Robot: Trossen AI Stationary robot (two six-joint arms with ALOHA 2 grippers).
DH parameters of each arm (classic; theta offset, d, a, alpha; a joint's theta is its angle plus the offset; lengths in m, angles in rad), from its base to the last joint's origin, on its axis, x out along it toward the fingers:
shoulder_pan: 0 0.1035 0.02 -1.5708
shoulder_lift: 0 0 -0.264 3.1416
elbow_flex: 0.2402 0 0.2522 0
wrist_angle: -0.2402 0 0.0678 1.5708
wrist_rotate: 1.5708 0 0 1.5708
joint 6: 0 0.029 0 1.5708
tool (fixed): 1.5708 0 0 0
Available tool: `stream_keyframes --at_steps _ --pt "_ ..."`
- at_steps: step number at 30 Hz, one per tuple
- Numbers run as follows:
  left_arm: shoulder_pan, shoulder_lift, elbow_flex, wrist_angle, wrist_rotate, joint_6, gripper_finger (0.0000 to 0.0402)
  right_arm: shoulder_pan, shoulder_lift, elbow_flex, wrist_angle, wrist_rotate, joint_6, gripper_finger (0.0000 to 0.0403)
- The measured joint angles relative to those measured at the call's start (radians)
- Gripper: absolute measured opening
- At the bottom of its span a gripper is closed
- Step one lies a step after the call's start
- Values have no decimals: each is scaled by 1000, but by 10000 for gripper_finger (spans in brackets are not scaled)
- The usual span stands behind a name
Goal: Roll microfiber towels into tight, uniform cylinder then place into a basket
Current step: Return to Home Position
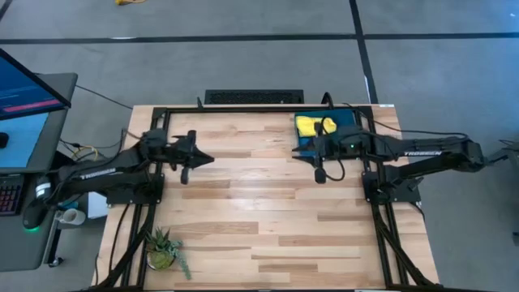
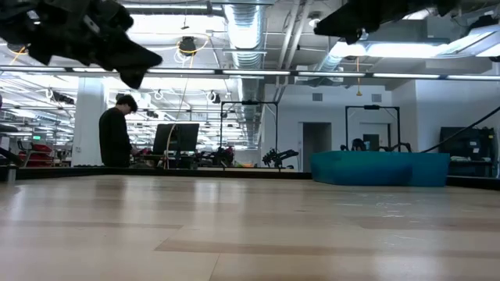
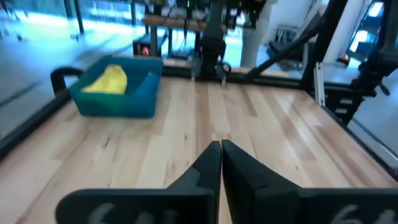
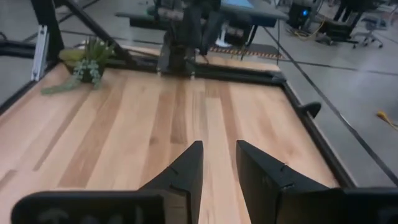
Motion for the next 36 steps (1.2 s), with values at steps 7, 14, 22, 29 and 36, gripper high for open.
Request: stream_keyframes --at_steps 7,14,22,29,36 --pt "0 -292 -124 -8 -86 -43 1 -20 2 -89 123 31 0 116" --pt "-19 -543 -295 10 -123 -131 0 -100 2 -144 195 53 0 116" --pt "-115 -637 -292 -80 -175 -60 0 -163 -1 -268 276 50 54 116" --pt "-233 -637 -293 -70 -228 6 0 -190 -50 -496 600 49 128 116" --pt "-336 -637 -293 -74 -267 -52 0 -190 -118 -655 811 49 186 116"
